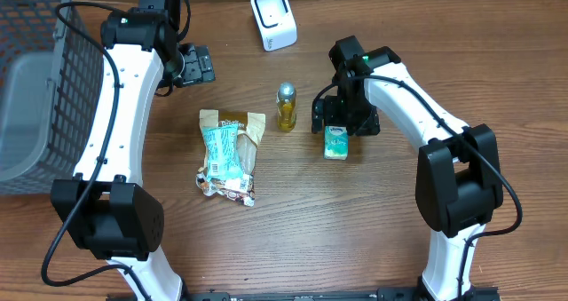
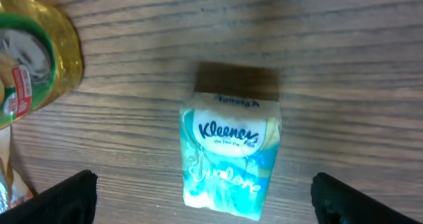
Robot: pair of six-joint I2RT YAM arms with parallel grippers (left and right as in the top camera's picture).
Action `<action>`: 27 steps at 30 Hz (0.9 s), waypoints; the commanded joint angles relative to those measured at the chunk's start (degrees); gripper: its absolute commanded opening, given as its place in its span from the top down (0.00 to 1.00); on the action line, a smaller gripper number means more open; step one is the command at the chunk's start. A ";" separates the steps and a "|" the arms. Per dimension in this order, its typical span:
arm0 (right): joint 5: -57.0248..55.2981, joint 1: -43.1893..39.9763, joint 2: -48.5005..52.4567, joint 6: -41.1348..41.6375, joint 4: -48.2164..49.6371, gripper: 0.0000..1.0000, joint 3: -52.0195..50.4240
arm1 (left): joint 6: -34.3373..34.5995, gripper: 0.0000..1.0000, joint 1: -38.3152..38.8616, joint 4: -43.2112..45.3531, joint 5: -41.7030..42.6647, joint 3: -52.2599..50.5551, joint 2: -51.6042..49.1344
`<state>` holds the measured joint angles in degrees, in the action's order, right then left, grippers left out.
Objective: Scan the item barcode
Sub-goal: 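Lower the right gripper onto the tissue pack and close on it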
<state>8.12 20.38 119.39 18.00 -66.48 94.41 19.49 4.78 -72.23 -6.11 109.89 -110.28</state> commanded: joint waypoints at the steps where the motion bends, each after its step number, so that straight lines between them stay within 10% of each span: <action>1: -0.74 -1.01 -1.64 -0.04 0.42 0.00 -0.31 | -0.22 0.00 0.11 0.09 -0.46 0.85 0.11; 3: -0.72 -2.12 -1.64 -0.02 0.26 0.00 -0.31 | -0.22 0.00 0.11 0.09 -0.46 0.85 0.11; 7: -0.50 -4.02 -1.62 -0.02 -1.60 0.38 -0.35 | -0.20 0.00 0.11 0.09 -0.46 0.85 0.11; 10: -0.50 -4.07 -1.64 -0.04 -2.71 0.46 -0.63 | -0.22 0.00 0.11 0.09 -0.46 0.85 0.11; 27: 2.14 -3.85 -1.62 0.00 0.52 0.64 -5.22 | -0.22 0.00 0.11 0.09 -0.46 0.85 0.11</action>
<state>9.17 16.27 119.39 18.09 -66.08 89.47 19.49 4.78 -72.20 -6.11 109.89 -110.28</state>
